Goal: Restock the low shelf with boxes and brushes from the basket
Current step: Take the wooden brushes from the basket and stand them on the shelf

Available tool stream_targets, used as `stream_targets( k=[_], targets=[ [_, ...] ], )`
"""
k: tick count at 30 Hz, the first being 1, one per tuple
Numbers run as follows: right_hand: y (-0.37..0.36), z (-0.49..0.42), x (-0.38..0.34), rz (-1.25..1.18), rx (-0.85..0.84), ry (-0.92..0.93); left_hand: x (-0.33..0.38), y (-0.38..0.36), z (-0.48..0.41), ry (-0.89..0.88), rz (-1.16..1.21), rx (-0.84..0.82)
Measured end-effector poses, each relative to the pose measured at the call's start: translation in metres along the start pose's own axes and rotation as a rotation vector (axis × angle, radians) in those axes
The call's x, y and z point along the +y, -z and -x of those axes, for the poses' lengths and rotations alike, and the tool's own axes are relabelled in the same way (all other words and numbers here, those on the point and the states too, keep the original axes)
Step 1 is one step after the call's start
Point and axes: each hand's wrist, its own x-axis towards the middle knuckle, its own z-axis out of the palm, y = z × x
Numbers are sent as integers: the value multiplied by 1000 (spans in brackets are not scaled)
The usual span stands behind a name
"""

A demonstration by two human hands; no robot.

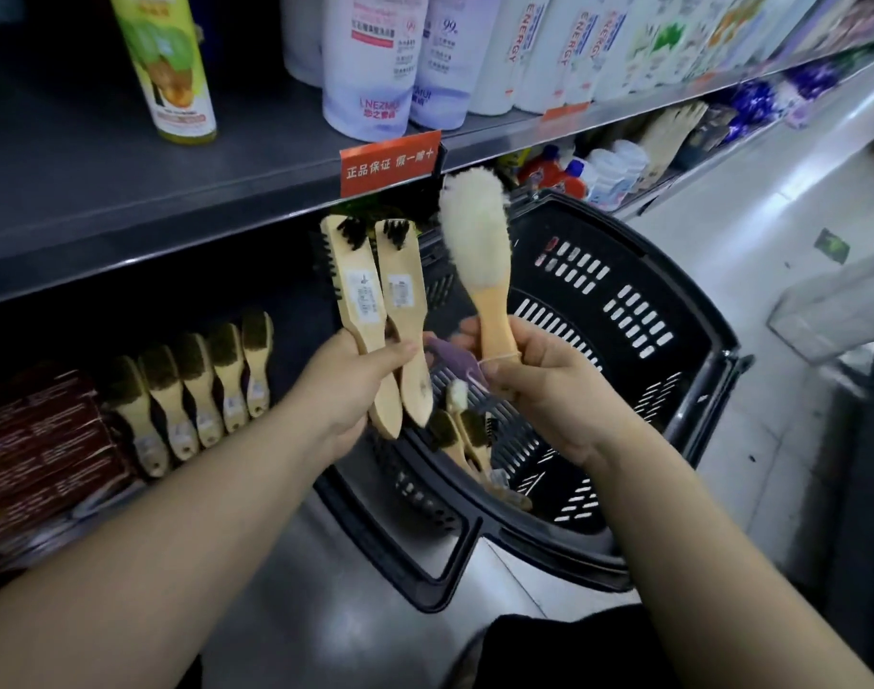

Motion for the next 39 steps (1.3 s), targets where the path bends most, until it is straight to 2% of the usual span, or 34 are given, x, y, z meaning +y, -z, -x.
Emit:
stream_targets(
  k=[3, 9, 12, 16, 19, 21, 30, 35, 39],
  targets=[
    [-22, 8, -14, -23, -12, 44, 7, 6, 15, -28, -15, 14],
    [-85, 15, -14, -403, -135, -88, 27, 46, 53, -80, -27, 27],
    [-121, 9, -2, -347, -179, -195, 29, 73, 76, -48, -19, 96],
    [-161, 18, 27, -217, -205, -185, 24, 109, 102, -28, -29, 192],
    [-184, 16, 51, 43, -83, -160, 17, 130, 112, -3, -29, 234],
    [-199, 12, 59, 117, 15, -152, 12, 141, 115, -4, -22, 281],
    [-214, -21, 72, -159, -14, -233, -6, 165, 100, 29, -122, 452],
    [-207, -47, 82, -249, -22, -294, -10, 169, 83, 94, -102, 447],
    [-198, -59, 92, -188, 36, -284, -13, 170, 67, 166, -138, 481]
  ],
)
